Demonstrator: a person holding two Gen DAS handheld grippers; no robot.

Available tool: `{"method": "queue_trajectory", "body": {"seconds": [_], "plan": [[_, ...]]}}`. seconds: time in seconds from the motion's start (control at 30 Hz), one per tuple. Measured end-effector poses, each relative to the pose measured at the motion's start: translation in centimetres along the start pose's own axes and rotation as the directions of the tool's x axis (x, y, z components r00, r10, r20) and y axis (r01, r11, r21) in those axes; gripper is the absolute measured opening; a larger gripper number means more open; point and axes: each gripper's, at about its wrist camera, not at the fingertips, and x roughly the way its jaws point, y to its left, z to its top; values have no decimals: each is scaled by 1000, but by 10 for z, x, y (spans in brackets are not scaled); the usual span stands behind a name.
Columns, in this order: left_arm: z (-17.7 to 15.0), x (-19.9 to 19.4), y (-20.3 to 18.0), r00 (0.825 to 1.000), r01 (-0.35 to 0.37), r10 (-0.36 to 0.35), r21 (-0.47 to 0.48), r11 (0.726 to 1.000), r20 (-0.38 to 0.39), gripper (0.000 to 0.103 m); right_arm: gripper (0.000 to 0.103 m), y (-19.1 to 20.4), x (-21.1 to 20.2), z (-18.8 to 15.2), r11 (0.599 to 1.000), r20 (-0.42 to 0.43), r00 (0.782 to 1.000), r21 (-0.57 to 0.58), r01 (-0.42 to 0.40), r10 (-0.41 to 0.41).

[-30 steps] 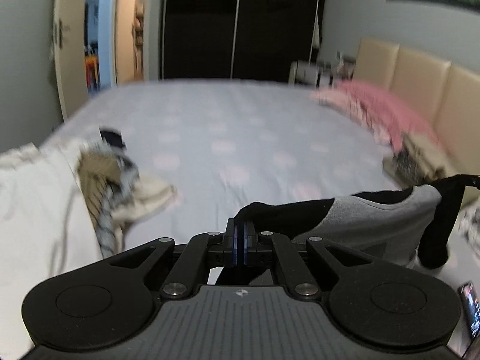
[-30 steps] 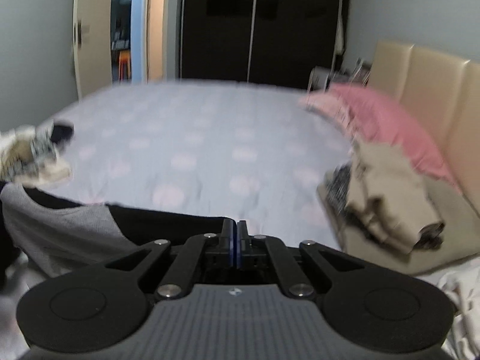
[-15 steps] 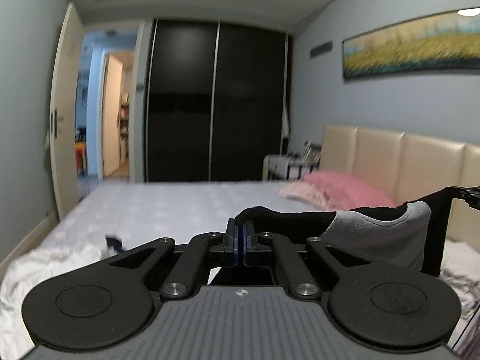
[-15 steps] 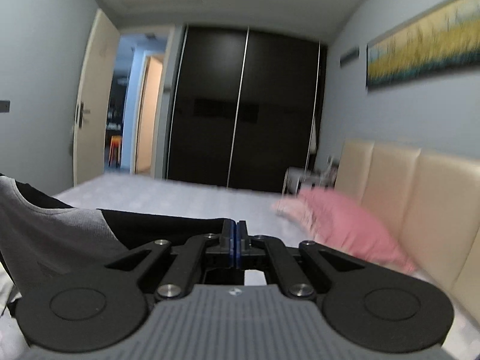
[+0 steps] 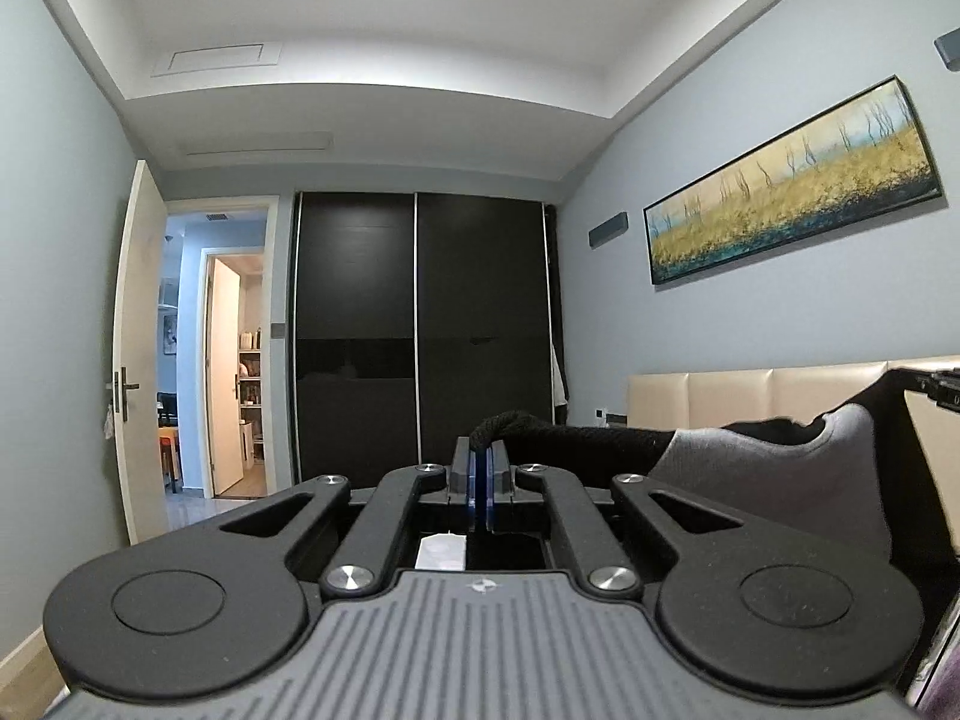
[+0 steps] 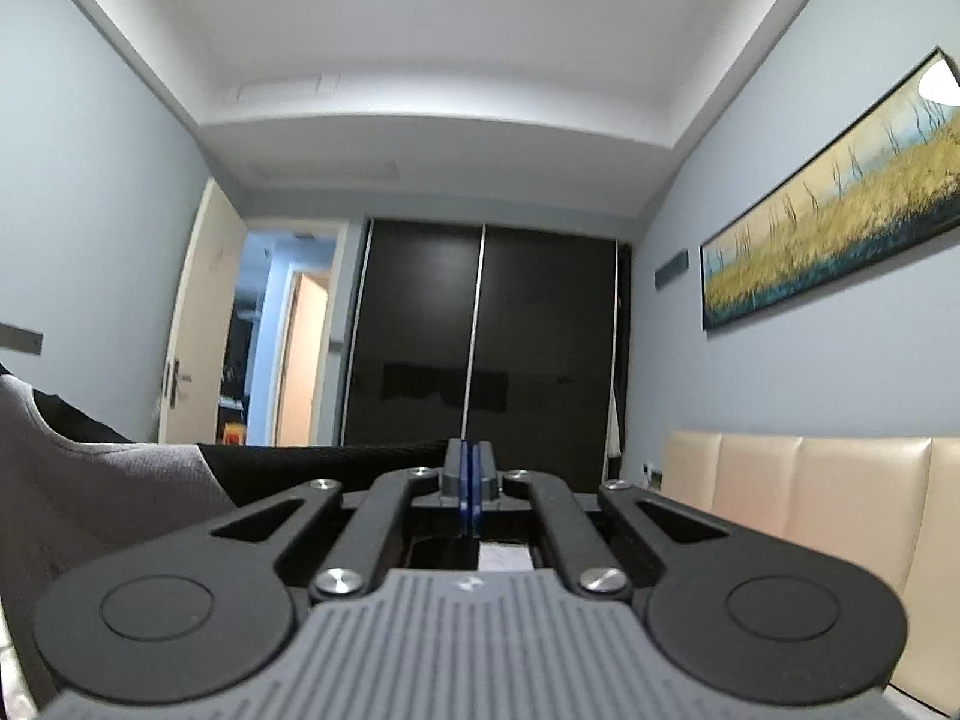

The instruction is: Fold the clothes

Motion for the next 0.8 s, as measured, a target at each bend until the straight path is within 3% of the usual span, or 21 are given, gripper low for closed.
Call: {"method": "queue_trajectory", "body": {"seconds": [0.13, 0.23, 0.3, 0.47, 0.57, 0.67, 0.8], "plan": [[-21, 31, 10, 996, -17, 17, -4, 1000, -91, 1, 2, 7, 17, -8, 1000, -27, 999, 1, -20, 20], [-52, 68, 16, 979, -45, 44, 0, 999, -198, 1, 2, 7, 49, -36, 999, -129, 991, 34, -26, 30], [-73, 94, 20, 962, -62, 61, 5, 998, -267, 1, 2, 9, 74, -61, 998, -220, 975, 58, -26, 38], [-139, 163, 23, 895, -78, 99, 66, 995, -435, 1, 2, 19, 138, -139, 998, -436, 898, 62, -26, 51], [-176, 191, 23, 859, -60, 106, 106, 993, -501, 1, 2, 23, 172, -182, 997, -543, 838, 68, -28, 60], [-207, 214, 19, 834, -44, 125, 162, 986, -537, 1, 2, 19, 201, -219, 997, -619, 783, 78, -22, 66], [-229, 240, 27, 806, -31, 121, 163, 986, -580, 1, 2, 16, 229, -253, 998, -665, 744, 53, -36, 62]]}}
